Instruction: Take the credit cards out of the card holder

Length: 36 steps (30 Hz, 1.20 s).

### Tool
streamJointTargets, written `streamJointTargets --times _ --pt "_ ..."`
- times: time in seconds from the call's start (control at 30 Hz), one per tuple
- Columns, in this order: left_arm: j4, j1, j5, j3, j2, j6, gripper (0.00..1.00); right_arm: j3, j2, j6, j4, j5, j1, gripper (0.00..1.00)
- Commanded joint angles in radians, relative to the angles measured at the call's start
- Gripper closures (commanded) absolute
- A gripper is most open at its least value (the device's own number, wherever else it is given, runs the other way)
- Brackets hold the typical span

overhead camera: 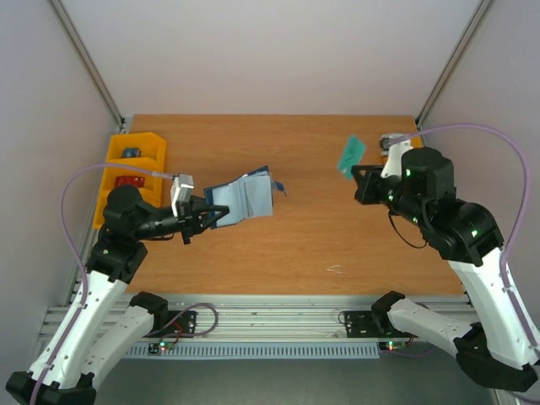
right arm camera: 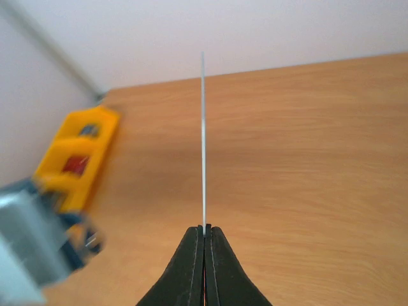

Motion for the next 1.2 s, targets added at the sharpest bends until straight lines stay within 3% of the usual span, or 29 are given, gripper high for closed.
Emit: streamJointTargets --times 0.0,0.1,0.23,0.47,0.77,1.17 --pt "0.015 0.005 -0.029 -0.006 -0.021 0.014 1.0 0.002 0.033 0.163 -0.035 0.011 -0.239 0.99" --pt "-0.014 0.006 -0.039 -0.008 -0.03 0.035 1.0 -0.029 0.091 0.198 0.06 -0.233 -0.479 0.99" --pt "-0.035 0.008 -0.041 -0.008 -0.039 0.055 1.0 0.041 0.317 0.129 0.068 -0.492 -0.735 0.99" --pt "-0.046 0.037 -0.034 -0.011 -0.018 0.088 1.0 0.404 0.745 -0.139 -0.134 -0.547 -0.937 0.99" --pt "-0.02 0.099 -0.009 0.029 0.109 0.125 1.0 0.985 1.277 -0.383 -0.494 -0.335 -1.005 0.99" --pt "-0.053 0.118 -0.002 0.102 0.257 0.193 1.0 1.049 1.479 -0.478 -0.433 -0.347 -1.006 0.99"
